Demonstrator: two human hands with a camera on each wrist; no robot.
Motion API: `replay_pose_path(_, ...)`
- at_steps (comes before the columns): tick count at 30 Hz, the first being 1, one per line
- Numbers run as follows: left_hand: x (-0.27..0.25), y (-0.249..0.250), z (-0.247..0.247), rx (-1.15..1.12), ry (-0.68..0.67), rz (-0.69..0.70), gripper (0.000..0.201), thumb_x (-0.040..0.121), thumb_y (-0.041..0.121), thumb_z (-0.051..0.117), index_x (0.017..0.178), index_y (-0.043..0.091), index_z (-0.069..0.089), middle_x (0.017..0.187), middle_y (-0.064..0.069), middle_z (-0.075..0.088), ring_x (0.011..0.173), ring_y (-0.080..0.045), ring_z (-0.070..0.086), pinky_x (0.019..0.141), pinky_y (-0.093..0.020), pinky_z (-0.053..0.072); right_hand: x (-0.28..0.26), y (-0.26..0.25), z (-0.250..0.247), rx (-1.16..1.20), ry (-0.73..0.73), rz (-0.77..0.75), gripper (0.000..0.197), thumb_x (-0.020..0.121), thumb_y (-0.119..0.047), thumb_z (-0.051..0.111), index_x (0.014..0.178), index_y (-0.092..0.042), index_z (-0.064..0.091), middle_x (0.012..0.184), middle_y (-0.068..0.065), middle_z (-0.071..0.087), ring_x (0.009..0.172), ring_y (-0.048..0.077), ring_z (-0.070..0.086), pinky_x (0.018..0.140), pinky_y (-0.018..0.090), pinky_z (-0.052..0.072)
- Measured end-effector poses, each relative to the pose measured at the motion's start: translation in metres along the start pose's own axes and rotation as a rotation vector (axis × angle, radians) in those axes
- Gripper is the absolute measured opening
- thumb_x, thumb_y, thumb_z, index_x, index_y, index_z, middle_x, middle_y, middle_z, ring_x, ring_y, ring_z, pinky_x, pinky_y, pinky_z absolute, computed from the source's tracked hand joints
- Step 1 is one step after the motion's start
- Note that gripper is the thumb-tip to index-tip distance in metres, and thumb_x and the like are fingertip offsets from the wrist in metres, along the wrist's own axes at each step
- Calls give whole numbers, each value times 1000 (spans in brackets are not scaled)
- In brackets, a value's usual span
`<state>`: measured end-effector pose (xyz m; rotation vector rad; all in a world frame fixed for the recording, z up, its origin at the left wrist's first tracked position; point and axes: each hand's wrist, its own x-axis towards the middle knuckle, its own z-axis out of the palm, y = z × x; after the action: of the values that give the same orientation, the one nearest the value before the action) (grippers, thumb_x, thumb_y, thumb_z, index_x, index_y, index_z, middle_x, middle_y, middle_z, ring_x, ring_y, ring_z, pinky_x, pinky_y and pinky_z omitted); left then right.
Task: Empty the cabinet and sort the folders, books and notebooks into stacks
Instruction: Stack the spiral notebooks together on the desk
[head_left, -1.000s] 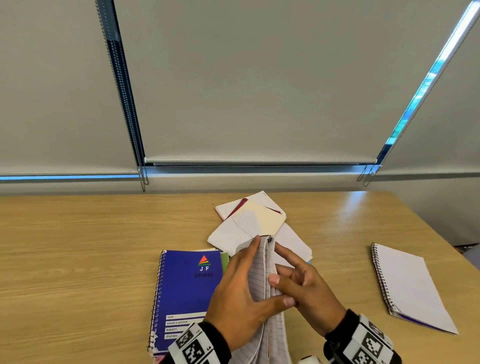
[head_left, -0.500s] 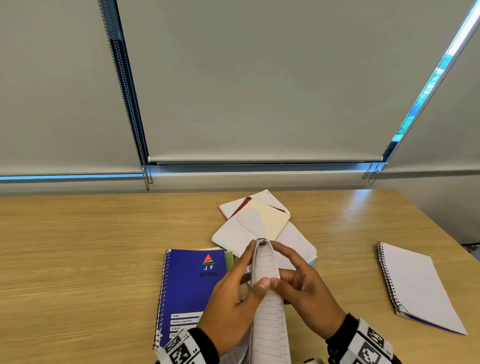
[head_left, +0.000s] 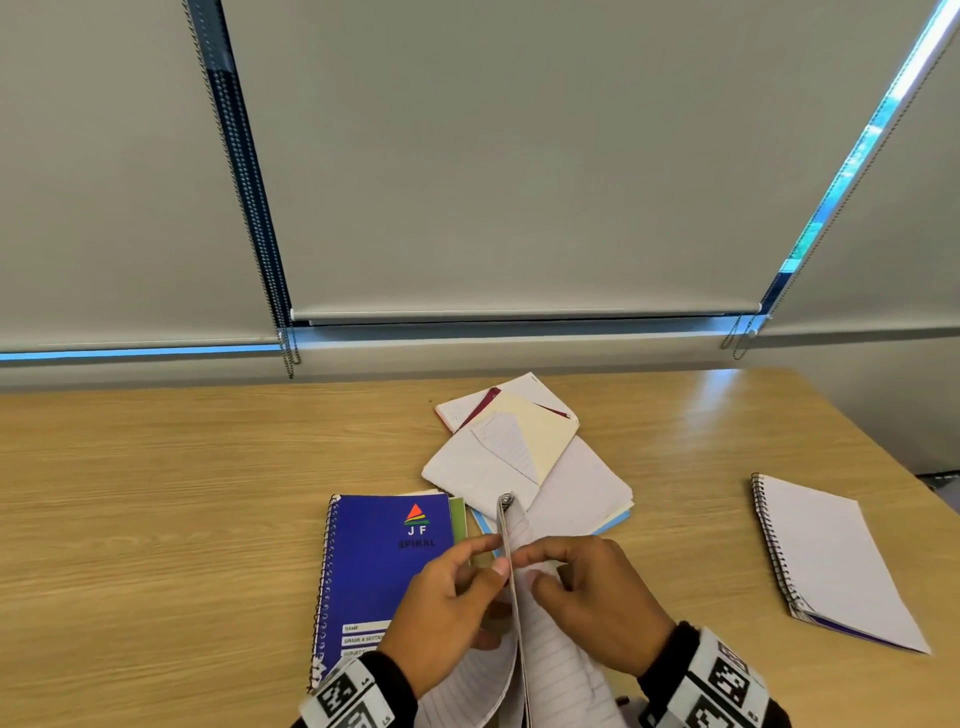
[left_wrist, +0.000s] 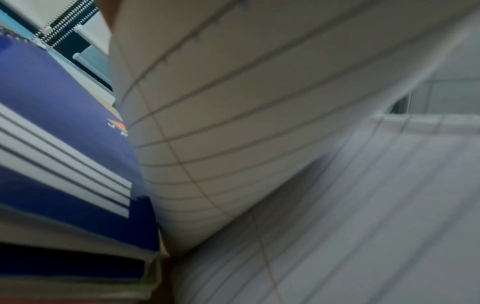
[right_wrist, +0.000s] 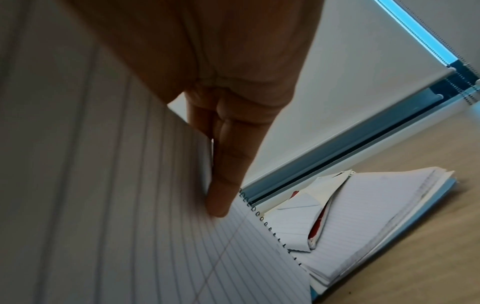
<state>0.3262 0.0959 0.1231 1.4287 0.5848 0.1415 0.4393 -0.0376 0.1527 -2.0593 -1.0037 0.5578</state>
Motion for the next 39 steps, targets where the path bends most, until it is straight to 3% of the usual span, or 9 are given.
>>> replay_pose_path(6, 5, 4, -9, -37, -9, -77, 24, 95, 34, 56, 116, 25, 63, 99, -14, 71, 86, -31, 72, 70, -43, 61, 0, 2, 9, -72, -17, -5, 40, 75, -47, 69, 113, -35, 69, 105, -27, 68, 95, -8, 63, 85, 19, 53)
replay_pose_path(14, 9, 7, -15, 161, -31, 5, 26, 102, 22, 44, 123, 29, 58, 99, 1, 72, 89, -17, 71, 81, -37, 59, 0, 4, 10, -20, -63, 76, 75, 58, -80, 64, 122, -42, 59, 126, -27, 56, 118, -8, 50, 102, 22, 45)
replay_pose_path(18, 12, 15, -16, 410, -93, 116, 66, 90, 7, 53, 143, 39, 29, 68, -4, 58, 55, -12, 53, 59, -23, 51, -9, -3, 10, -115, -130, 38, 82, 66, -64, 66, 139, -47, 32, 135, -28, 47, 125, -11, 42, 108, 20, 36)
replay_pose_path(21, 8, 23, -9, 535, -174, 137, 86, 82, 2, 56, 148, 39, 15, 49, 12, 48, 42, -1, 45, 46, -14, 37, -13, -8, -1, -229, -212, 64, 90, 67, -42, 55, 142, -53, 6, 115, -16, 59, 100, 3, 58, 88, 26, 47)
replay_pose_path(24, 11, 18, -8, 624, -149, 126, 81, 81, 6, 54, 139, 49, 19, 59, 1, 51, 48, -11, 49, 47, -25, 44, -18, 0, -14, -423, -246, 82, 99, 77, -24, 48, 145, -47, -20, 92, -4, 59, 80, 18, 55, 73, 36, 45)
replay_pose_path(27, 15, 13, -13, 729, -136, 134, 67, 84, 12, 49, 135, 49, 27, 90, -5, 65, 72, -21, 62, 66, -42, 57, -23, 12, -35, -646, -276, 106, 73, 83, -21, 43, 145, -37, 8, 94, 5, 62, 87, 30, 57, 72, 37, 42)
replay_pose_path(30, 15, 15, -12, 815, -146, 207, 53, 92, 13, 48, 136, 41, 38, 98, 0, 67, 78, -18, 61, 70, -38, 56, -26, 13, -60, -906, -289, 103, 38, 87, -21, 39, 123, -32, 36, 109, 10, 64, 103, 33, 58, 70, 35, 36)
replay_pose_path(34, 11, 23, -4, 892, -168, 342, 40, 96, 20, 48, 132, 38, 47, 91, 5, 68, 69, -10, 56, 65, -30, 49, -16, 7, -105, -1154, -162, 58, 38, 90, -16, 38, 125, -32, 42, 109, 1, 67, 100, 29, 64, 67, 34, 36)
replay_pose_path(39, 3, 37, 6, 968, -258, 539, 34, 95, 29, 44, 127, 37, 51, 105, 11, 69, 93, -13, 61, 78, -35, 51, 6, -7, -158, -1319, -30, -177, 29, 87, -21, 52, 111, -37, 52, 93, -8, 65, 81, 18, 66, 77, 34, 46)
